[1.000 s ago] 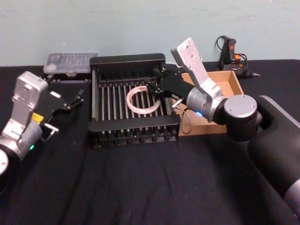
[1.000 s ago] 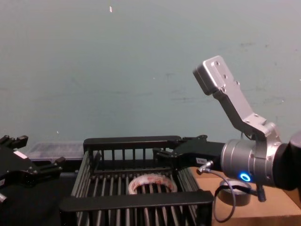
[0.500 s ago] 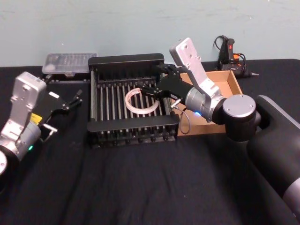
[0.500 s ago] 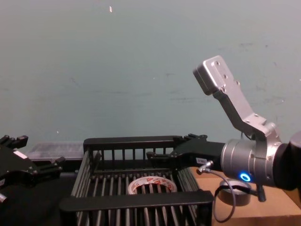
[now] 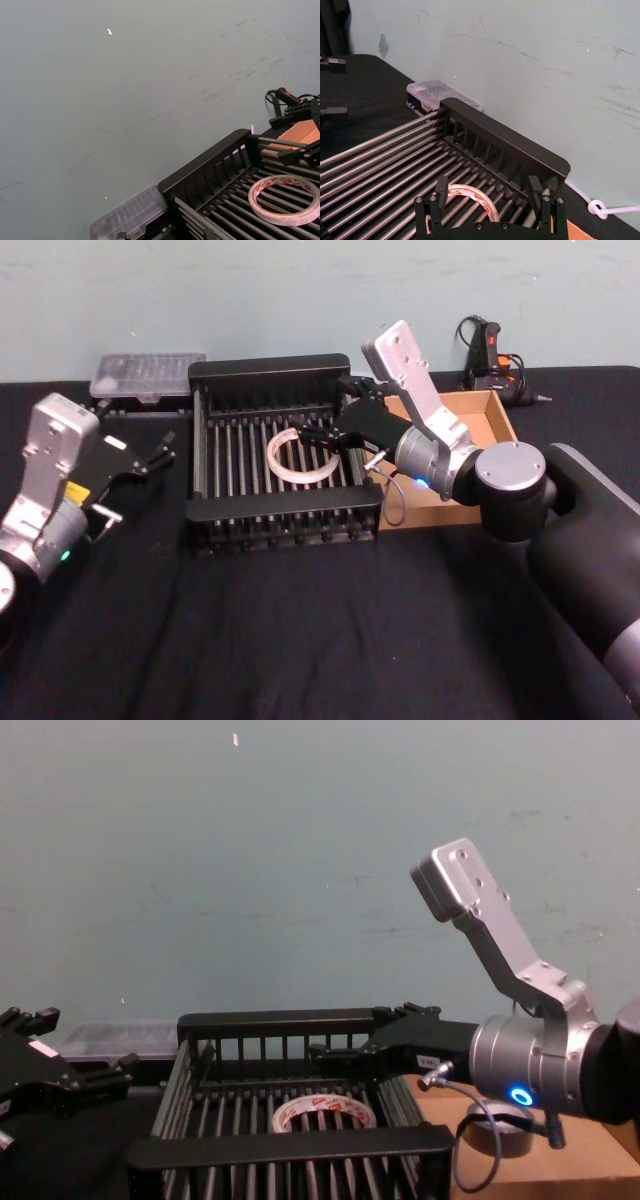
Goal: Pick up the white tape and place it into the black box , Pick up the silver tape and place it into the brown box.
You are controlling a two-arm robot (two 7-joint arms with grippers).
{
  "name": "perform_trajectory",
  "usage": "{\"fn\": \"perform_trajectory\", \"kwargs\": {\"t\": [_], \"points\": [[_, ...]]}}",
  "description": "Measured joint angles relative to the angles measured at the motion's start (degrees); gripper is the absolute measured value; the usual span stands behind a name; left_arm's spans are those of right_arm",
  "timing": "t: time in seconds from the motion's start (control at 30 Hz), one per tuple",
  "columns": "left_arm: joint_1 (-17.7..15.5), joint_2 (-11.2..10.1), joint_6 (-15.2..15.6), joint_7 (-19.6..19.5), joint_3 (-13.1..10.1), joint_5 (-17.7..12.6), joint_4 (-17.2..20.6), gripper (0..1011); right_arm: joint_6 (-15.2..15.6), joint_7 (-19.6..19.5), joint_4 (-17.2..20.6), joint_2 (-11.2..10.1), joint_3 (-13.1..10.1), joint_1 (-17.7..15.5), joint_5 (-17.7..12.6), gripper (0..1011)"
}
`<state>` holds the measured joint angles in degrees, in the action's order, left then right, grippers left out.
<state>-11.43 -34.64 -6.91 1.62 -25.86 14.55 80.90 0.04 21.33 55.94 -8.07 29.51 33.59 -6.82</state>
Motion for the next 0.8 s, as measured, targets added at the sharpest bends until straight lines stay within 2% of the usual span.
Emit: {"fn": "perform_trajectory", "kwargs": {"t": [0.33, 0.8], "points": [[0.0, 0.0, 0.0, 0.0, 0.0, 0.0, 0.0, 1001, 0.7, 0.3, 2.3, -0.4, -2.5, -1.8, -0.5, 1003], [0.0, 0.0, 0.0, 0.0, 0.0, 0.0, 0.0, 1001, 0.2, -3.7, 10.2, -2.8, -7.9, -7.1, -1.2, 1002]]}}
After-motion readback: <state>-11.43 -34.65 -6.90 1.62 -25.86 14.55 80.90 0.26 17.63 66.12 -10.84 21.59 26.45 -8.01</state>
